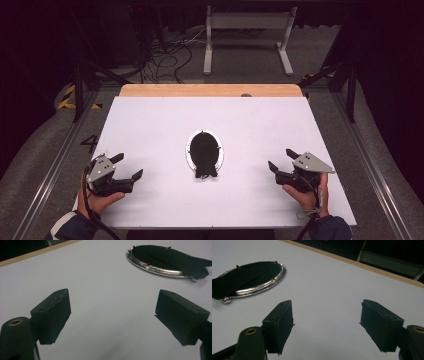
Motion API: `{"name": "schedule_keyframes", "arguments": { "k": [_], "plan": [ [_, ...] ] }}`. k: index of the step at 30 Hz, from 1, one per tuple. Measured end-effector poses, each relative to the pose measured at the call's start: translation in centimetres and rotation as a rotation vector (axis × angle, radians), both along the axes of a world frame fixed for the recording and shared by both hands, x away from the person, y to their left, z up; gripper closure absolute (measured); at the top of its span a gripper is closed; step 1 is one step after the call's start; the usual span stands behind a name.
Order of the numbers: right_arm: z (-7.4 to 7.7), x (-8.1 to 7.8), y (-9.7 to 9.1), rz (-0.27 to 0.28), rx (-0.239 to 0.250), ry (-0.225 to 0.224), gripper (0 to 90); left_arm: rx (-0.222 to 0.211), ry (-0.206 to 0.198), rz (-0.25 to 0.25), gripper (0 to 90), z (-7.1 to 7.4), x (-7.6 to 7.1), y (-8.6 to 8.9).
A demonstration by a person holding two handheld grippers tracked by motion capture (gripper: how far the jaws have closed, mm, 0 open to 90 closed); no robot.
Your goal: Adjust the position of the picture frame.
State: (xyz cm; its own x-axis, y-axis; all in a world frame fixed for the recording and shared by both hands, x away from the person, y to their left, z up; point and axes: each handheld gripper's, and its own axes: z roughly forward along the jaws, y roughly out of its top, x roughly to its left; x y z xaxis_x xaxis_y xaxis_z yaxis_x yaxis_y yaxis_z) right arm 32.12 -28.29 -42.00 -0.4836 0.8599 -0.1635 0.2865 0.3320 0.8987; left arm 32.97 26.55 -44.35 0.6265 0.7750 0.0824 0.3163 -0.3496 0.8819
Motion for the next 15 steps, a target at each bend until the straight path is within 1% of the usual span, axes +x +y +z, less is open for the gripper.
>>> {"name": "schedule_keyframes", "arguments": {
  "k": [1,3,6,9,10,12,13,14,15],
  "plan": [
    [0.1,-0.1,0.1,0.005,-0.005,-0.004,26.4,-0.005,0.0,0.003,14.7,0.1,-0.1,0.0],
    [0.1,-0.1,0.4,0.015,-0.008,-0.005,26.3,0.002,0.003,0.004,15.7,0.1,-0.2,0.1],
    [0.0,0.2,1.0,0.026,-0.018,0.003,26.4,0.009,0.006,0.001,18.1,-0.1,-0.2,0.2],
    [-0.1,0.5,1.4,0.033,-0.027,0.013,27.6,0.017,0.009,-0.012,23.2,-0.1,-0.1,0.2],
    [-0.1,0.7,1.6,0.035,-0.027,0.015,28.6,0.019,0.013,-0.016,26.4,0.0,0.0,0.2],
    [-0.3,1.1,2.0,0.04,-0.021,0.032,34.8,0.014,0.027,-0.027,38.4,0.2,0.4,0.0],
    [-0.4,1.3,2.3,0.042,-0.027,0.037,39.6,0.01,0.04,-0.044,45.9,0.3,0.6,-0.2],
    [-0.4,1.5,2.5,0.041,-0.035,0.039,46.0,0.01,0.04,-0.044,50.4,0.3,0.6,-0.2],
    [-0.3,1.7,2.8,0.035,-0.041,0.034,53.9,0.007,0.053,-0.063,57.2,0.4,1.2,-0.6]
  ]
}}
